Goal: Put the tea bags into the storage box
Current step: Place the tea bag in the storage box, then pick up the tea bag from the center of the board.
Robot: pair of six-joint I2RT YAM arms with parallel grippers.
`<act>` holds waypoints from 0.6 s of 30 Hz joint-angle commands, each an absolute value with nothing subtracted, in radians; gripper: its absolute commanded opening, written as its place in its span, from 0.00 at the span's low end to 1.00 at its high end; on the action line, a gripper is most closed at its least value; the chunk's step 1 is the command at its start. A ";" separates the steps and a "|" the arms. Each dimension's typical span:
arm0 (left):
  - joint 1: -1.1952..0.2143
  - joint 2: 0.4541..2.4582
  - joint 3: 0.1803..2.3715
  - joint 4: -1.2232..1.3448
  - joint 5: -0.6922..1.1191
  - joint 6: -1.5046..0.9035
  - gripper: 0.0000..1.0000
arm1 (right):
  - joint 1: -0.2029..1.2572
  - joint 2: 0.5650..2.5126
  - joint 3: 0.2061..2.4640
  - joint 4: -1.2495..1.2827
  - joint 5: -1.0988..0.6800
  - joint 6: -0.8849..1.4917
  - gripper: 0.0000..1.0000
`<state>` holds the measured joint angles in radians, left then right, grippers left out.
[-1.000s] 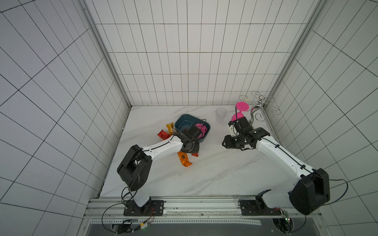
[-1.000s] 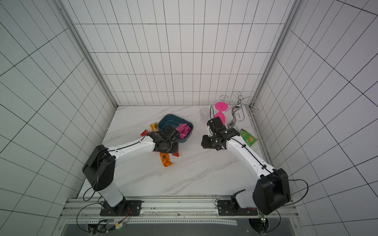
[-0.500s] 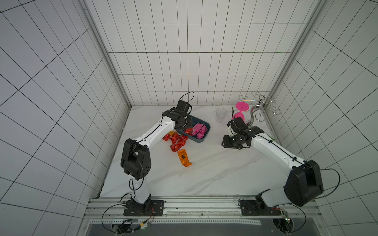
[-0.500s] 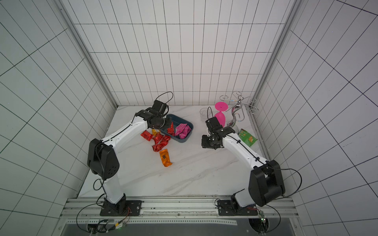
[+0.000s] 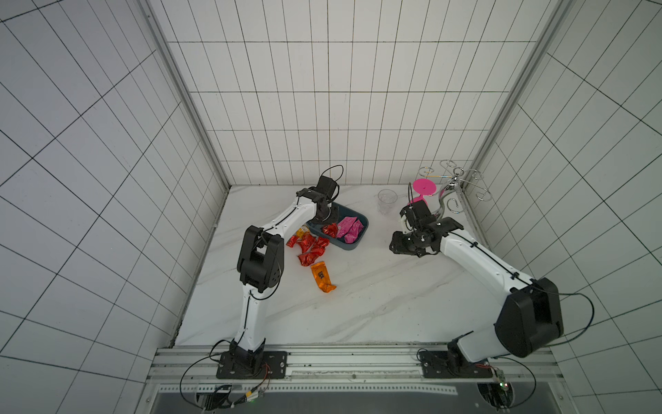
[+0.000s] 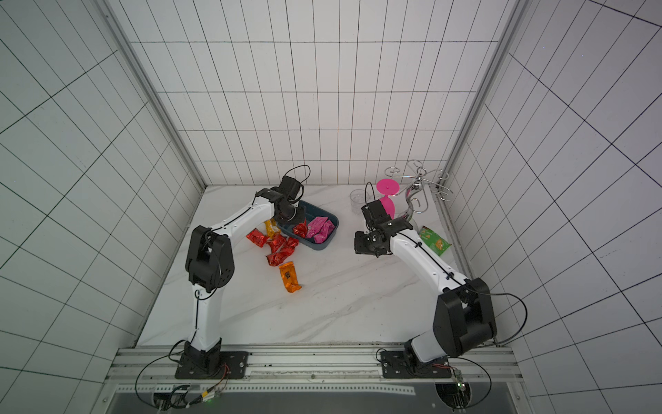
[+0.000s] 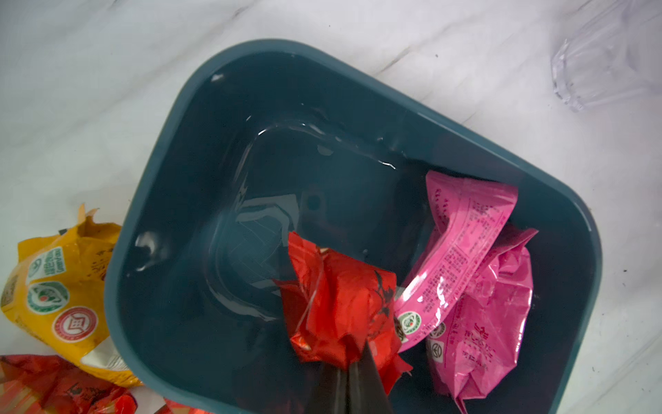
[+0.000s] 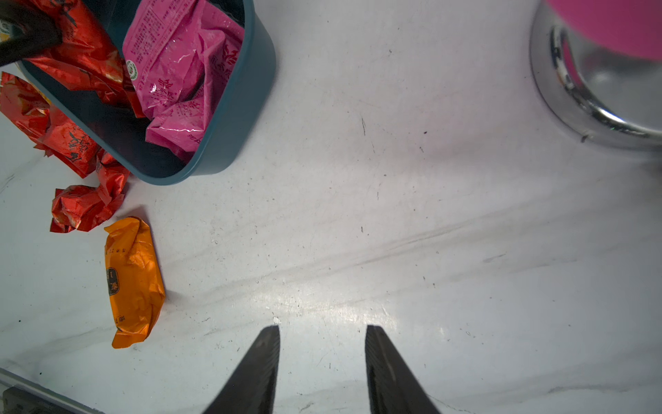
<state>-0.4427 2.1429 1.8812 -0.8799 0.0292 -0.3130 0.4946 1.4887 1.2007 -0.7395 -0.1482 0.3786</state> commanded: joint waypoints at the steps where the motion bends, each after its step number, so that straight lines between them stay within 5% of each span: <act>1: -0.436 2.135 1.907 -0.889 0.051 -0.322 0.37 | 0.485 1.500 1.238 -0.756 -0.149 0.377 0.43; 12: -0.437 1.827 1.596 -0.879 0.042 -0.383 0.55 | 0.491 1.545 1.247 -0.710 -0.231 0.401 0.47; 13: -0.439 1.789 1.551 -0.877 0.044 -0.393 0.70 | 0.492 1.547 1.246 -0.702 -0.238 0.405 0.47; 14: -0.440 1.748 1.506 -0.872 0.051 -0.403 0.74 | 0.495 1.549 1.247 -0.696 -0.247 0.407 0.49; 18: -0.452 1.615 1.342 -0.847 0.073 -0.434 0.74 | 0.508 1.560 1.254 -0.692 -0.254 0.407 0.49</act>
